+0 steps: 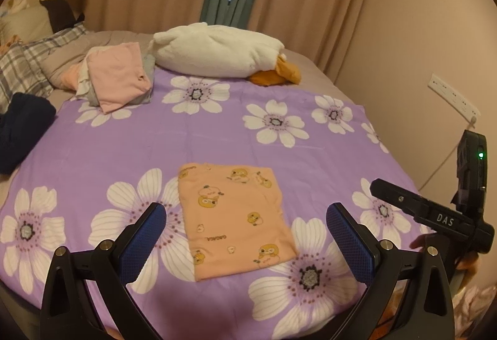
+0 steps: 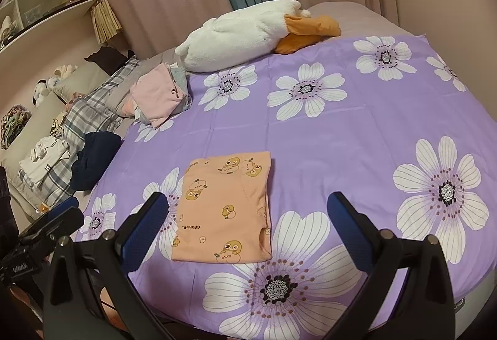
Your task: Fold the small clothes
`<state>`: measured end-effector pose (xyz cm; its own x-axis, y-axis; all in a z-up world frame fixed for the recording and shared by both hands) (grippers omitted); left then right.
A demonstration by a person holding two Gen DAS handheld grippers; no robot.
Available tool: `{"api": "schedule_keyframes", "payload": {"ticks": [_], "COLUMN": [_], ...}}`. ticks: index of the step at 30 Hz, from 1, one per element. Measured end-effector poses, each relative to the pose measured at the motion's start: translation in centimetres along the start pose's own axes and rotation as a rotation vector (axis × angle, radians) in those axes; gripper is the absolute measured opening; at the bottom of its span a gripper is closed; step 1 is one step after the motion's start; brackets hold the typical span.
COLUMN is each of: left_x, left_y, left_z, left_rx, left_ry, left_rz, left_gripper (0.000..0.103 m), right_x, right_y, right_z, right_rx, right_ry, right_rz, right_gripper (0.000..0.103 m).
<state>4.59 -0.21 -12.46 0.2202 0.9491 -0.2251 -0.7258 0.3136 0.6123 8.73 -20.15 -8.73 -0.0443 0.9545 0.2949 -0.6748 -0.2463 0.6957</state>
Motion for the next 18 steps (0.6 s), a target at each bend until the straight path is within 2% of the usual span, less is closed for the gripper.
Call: {"api": "schedule_keyframes", "payload": {"ticks": [7, 12, 18], "left_x": [-0.3, -0.2, -0.1], "left_y": [-0.7, -1.1, -1.4], "left_z": [0.0, -0.1, -0.1], "left_rx": [0.015, 0.02, 0.028], "left_ry": [-0.006, -0.013, -0.018], "left_rz": [0.003, 0.045, 0.039], "left_gripper": [0.102, 0.102, 0.102], "right_x": [0.1, 0.1, 0.1], "right_y": [0.0, 0.1, 0.0], "right_z": [0.1, 0.0, 0.0], "right_rx": [-0.015, -0.015, -0.011], "right_ry": [0.001, 0.002, 0.0], "right_rz": [0.005, 0.0, -0.006], "right_gripper": [0.103, 0.103, 0.103]}}
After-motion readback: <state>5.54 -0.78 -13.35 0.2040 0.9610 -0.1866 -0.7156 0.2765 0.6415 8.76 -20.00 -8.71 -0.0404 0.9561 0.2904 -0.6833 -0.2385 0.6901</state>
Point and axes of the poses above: each gripper's, at about its wrist camera, not at the fingertips, and y roughly against the way its jaws point, x to its left, z to its top, the point moved 3 cm from there along -y, roughly the way its jaws point, and after that the axes turned 2 degrees about x, right-handed, at the moved point
